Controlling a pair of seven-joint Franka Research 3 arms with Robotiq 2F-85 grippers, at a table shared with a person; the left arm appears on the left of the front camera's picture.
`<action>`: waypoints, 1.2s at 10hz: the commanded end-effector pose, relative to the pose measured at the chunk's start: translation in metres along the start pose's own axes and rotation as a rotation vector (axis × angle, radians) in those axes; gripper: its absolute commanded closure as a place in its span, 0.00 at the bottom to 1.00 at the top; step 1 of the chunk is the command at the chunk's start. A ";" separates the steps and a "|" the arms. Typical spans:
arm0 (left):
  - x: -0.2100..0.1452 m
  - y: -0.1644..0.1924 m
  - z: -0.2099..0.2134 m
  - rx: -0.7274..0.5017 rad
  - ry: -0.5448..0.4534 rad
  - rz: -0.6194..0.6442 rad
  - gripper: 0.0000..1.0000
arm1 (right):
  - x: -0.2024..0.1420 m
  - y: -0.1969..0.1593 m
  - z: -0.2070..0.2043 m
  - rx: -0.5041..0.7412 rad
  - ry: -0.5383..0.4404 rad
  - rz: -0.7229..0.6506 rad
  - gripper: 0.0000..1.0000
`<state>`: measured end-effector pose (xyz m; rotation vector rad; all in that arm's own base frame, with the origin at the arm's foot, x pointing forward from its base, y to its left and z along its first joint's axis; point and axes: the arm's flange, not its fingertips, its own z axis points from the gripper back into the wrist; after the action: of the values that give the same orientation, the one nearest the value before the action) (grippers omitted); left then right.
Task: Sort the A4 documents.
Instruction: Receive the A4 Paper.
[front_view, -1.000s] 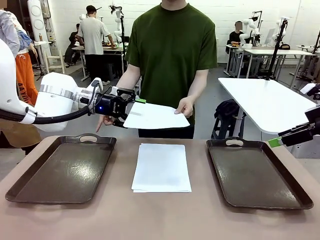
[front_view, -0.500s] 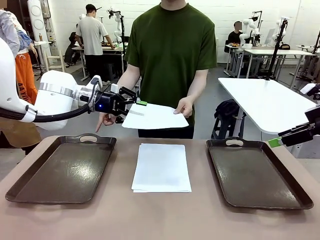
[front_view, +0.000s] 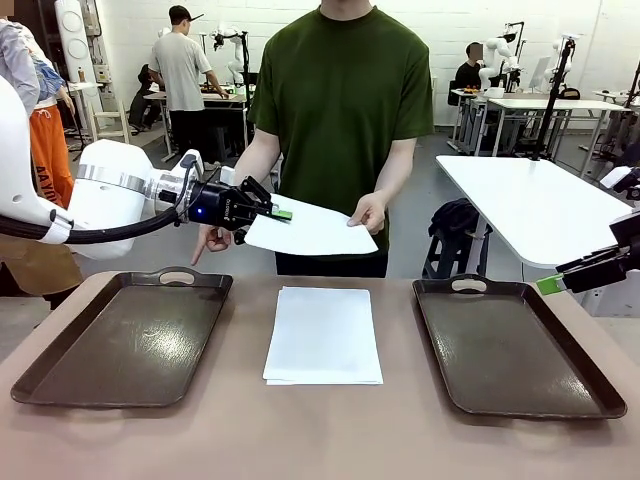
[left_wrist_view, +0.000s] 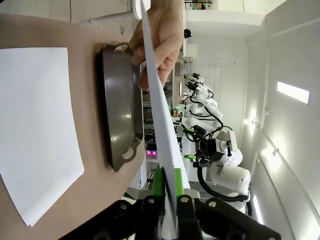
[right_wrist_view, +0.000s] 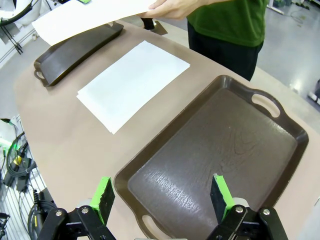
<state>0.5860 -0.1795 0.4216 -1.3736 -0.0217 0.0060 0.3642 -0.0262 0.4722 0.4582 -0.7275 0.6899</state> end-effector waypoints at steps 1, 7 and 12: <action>-0.001 -0.001 0.000 0.001 -0.014 -0.015 1.00 | 0.001 -0.003 -0.003 0.017 -0.020 0.008 0.00; -0.009 -0.003 0.009 0.016 0.007 -0.053 1.00 | 0.001 -0.003 -0.003 0.017 -0.020 0.008 0.00; 0.000 0.001 0.000 0.003 -0.003 -0.001 1.00 | 0.001 -0.003 -0.003 0.017 -0.020 0.008 0.00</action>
<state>0.5852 -0.1773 0.4213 -1.3681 -0.0293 0.0005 0.3641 -0.0261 0.4722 0.4586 -0.7273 0.6902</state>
